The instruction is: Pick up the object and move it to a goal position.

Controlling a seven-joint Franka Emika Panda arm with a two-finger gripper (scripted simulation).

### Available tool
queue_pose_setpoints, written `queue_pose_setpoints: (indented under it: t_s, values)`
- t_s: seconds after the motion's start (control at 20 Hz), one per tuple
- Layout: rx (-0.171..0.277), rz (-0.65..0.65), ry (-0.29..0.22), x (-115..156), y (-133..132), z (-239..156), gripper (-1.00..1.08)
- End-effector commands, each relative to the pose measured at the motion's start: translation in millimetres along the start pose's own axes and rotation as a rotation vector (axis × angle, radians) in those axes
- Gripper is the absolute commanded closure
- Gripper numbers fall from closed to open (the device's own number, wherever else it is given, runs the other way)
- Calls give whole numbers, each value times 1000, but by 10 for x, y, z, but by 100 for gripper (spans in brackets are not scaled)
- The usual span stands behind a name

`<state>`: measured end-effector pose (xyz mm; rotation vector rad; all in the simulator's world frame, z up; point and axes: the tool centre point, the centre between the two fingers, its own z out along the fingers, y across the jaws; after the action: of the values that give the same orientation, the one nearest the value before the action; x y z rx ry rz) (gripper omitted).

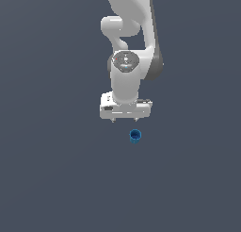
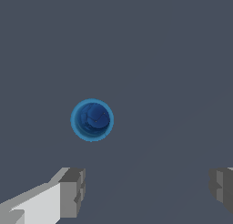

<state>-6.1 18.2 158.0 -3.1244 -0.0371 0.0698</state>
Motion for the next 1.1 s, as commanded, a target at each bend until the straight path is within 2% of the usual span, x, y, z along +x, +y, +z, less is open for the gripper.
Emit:
queue_pose_setpoints:
  t_s: [0.0,0.55,0.8,1.05]
  values:
    - [0,0,0,0,0,0,-92]
    - [-6,15,14,53,200,10,-92]
    - [-8,13,15,72,143,54,-92]
    - [-13,9,23,146,-47,228,-92]
